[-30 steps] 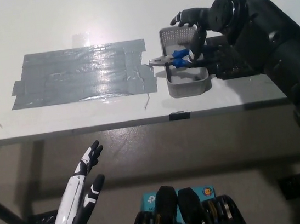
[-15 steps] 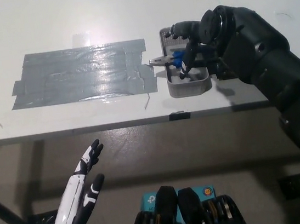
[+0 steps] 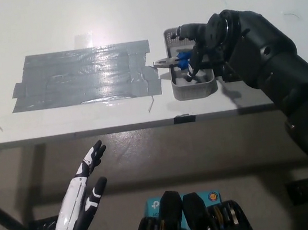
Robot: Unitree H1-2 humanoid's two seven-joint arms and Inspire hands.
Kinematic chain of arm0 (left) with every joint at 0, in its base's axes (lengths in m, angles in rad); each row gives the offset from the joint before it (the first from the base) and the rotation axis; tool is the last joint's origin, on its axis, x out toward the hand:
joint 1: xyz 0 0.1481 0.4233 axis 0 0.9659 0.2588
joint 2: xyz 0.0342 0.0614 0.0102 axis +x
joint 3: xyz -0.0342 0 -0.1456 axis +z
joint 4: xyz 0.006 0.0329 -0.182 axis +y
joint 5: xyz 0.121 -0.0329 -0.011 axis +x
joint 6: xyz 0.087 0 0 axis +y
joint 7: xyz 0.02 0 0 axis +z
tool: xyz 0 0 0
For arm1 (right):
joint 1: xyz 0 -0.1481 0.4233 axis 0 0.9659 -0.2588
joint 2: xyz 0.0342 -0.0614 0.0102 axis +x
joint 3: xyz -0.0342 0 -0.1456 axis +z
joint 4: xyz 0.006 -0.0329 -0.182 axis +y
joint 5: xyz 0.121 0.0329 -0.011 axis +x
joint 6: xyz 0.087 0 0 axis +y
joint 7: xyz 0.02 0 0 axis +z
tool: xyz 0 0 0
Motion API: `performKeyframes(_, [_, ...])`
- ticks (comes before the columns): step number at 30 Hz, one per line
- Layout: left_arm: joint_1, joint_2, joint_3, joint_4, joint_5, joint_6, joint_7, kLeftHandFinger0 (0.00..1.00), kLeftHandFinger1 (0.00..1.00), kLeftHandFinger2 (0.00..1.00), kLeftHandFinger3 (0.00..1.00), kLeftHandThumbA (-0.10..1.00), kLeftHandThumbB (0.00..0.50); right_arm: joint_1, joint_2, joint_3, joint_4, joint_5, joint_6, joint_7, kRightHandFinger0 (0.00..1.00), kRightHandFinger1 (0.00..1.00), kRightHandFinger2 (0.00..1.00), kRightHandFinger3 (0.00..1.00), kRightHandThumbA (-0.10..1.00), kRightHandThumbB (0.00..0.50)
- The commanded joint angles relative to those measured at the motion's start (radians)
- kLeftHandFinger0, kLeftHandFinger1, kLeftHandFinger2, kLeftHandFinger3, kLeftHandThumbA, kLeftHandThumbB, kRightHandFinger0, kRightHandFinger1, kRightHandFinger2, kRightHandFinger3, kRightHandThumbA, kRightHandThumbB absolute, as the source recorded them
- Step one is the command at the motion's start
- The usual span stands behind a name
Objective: The robot picks the blue plier placed on top of the container and places it on the grey area of the table
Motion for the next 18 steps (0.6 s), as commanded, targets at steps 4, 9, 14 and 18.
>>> performKeyframes(4, [-0.021,0.021,-0.001,-0.029,0.000,-0.015,-0.013,1.00,1.00,1.00,1.00,0.99,0.065,-0.045,-0.011,0.012,0.014,-0.022,-0.036,-0.047,1.00,1.00,1.00,1.00,1.00,0.365])
performKeyframes(9, [-0.024,0.020,-0.001,-0.025,0.002,-0.018,-0.009,1.00,1.00,1.00,1.00,1.00,0.069,-0.041,-0.009,0.010,0.021,-0.017,-0.047,-0.048,1.00,1.00,1.00,1.00,1.00,0.348])
performKeyframes(14, [-0.027,0.019,-0.003,-0.033,0.006,-0.006,-0.011,1.00,1.00,1.00,1.00,1.00,0.077,-0.039,-0.007,0.011,0.028,-0.018,-0.050,-0.056,1.00,1.00,1.00,1.00,1.00,0.349])
performKeyframes(18, [-0.032,0.021,-0.002,-0.030,0.006,-0.011,-0.009,1.00,1.00,1.00,1.00,1.00,0.075,-0.038,-0.007,0.007,0.036,-0.015,-0.047,-0.061,1.00,1.00,1.00,1.00,1.00,0.345])
